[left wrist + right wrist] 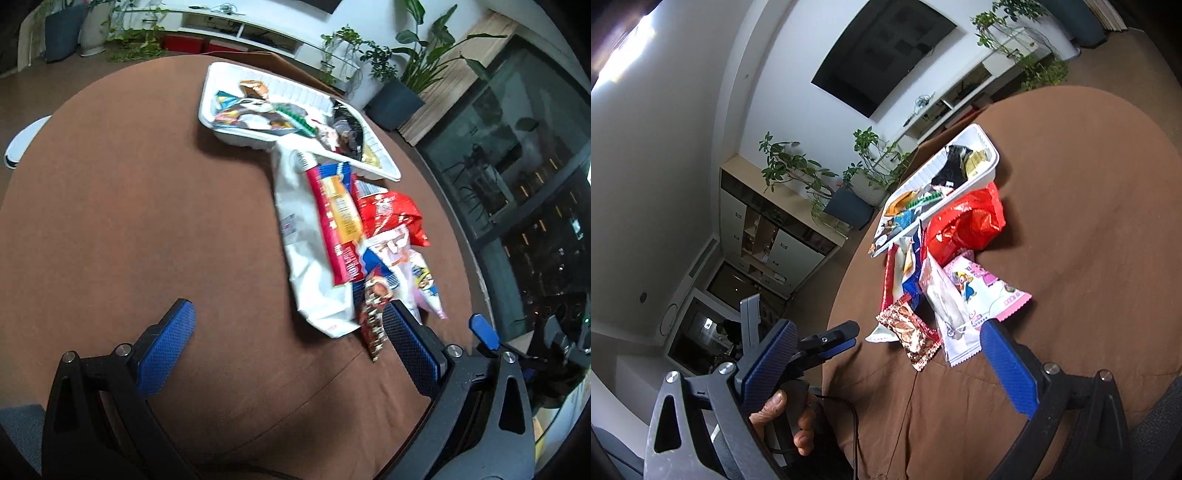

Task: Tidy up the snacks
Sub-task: 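Grasp the white-and-red stick packet with the left gripper and lift it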

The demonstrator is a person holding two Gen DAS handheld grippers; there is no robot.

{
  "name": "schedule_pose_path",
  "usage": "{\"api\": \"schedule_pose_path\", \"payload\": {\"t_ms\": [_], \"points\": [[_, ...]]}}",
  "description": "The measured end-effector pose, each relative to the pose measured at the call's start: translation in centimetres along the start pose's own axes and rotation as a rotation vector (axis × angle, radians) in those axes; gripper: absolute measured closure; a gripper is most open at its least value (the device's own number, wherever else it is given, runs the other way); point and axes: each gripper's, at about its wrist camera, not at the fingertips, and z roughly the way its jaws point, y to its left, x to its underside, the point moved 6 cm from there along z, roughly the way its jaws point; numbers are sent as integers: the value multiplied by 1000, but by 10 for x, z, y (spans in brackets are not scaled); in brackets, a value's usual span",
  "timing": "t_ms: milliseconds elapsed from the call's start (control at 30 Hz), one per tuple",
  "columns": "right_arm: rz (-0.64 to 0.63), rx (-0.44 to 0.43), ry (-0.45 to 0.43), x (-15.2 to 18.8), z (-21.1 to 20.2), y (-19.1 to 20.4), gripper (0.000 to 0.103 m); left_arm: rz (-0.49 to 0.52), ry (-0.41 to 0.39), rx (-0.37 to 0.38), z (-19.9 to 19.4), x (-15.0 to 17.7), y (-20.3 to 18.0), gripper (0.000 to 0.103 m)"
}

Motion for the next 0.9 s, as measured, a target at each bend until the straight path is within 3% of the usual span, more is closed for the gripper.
{"api": "schedule_pose_path", "payload": {"t_ms": [167, 367, 533, 900], "points": [[-31, 30, 8, 4, 0, 2, 2, -16, 17, 13, 12, -22, 1, 4], [-63, 55, 27, 9, 2, 4, 5, 78, 60, -45, 39, -53, -15, 38], [-67, 55, 32, 11, 3, 5, 7, 129, 102, -86, 61, -63, -23, 49], [-83, 62, 57, 16, 5, 9, 9, 228, 150, -188, 75, -62, -8, 50]]}}
